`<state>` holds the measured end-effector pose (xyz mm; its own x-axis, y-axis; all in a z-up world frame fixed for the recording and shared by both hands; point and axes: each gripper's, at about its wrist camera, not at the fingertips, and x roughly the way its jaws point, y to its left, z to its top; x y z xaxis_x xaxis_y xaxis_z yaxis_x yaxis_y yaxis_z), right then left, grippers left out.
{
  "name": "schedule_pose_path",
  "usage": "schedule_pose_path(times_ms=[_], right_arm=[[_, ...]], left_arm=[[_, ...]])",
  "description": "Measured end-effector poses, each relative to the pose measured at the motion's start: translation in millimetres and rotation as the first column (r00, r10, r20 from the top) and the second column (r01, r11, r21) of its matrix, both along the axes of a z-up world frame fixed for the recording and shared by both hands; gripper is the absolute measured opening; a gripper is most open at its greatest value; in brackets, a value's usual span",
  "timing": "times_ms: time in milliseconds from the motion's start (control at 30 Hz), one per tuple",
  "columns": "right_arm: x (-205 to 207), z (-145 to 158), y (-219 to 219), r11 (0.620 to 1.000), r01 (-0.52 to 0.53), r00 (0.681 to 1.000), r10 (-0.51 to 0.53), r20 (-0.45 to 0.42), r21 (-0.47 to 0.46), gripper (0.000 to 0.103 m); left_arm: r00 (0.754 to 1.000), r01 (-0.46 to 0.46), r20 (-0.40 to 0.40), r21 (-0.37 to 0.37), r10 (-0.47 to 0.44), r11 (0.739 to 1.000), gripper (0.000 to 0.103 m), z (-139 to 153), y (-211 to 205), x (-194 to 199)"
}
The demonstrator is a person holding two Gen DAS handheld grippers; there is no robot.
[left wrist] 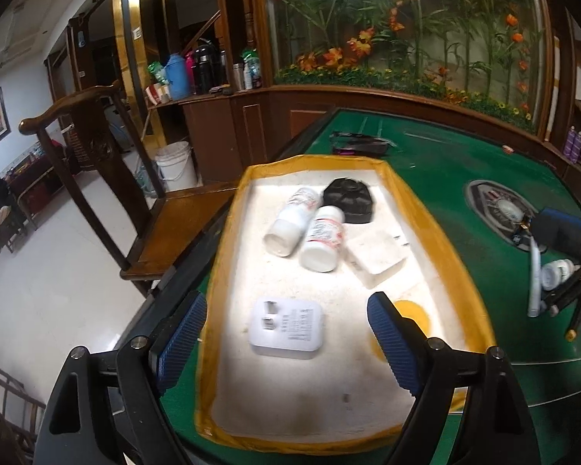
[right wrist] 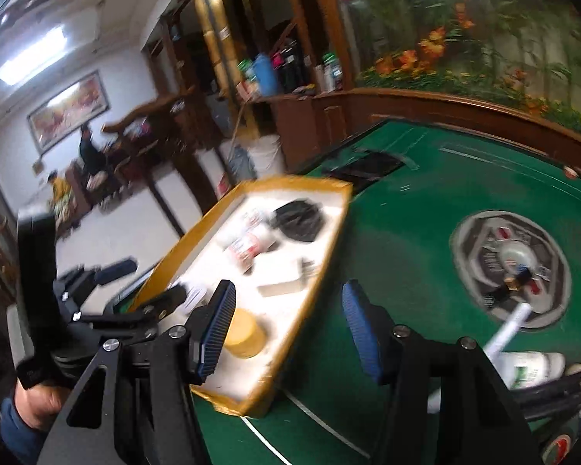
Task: Organize rigid objects
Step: 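Move both grippers back from the tray to the items on the table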
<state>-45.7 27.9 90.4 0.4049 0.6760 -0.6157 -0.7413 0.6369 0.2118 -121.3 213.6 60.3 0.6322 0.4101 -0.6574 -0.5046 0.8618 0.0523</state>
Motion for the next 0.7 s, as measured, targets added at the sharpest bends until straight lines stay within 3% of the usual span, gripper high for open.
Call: schedule_pose_path(times_ms=[233, 333, 467, 600, 700], right_arm=[[29, 7, -81, 0.983, 0.175, 0.984, -0.174, -0.032, 0.06, 0.057], [38, 1, -120, 0.963, 0.264, 0.964, -0.262, -0.041, 0.059, 0.057], [48, -11, -173, 0.921, 0.388, 0.921, -0.386, -0.056, 0.032, 0.057], [55, -24, -222, 0.867, 0.497, 0.866, -0.495, -0.079, 0.021, 0.057], [61, -24, -251, 0.819, 0.573, 0.818, -0.57, -0.08, 0.03, 0.057]], left_arm=[[0.987, 0.158, -0.012, 0.016, -0.157, 0.987, 0.088, 5, -54, 16], [0.967, 0.254, -0.028, 0.012, -0.254, 0.967, 0.088, 2, -84, 25], [0.931, 0.363, -0.047, 0.006, -0.362, 0.932, 0.088, -1, -116, 38], [0.877, 0.473, -0.031, -0.105, -0.479, 0.875, 0.087, 0, -136, 67], [0.842, 0.522, -0.048, -0.179, -0.538, 0.834, 0.072, -2, -149, 102]])
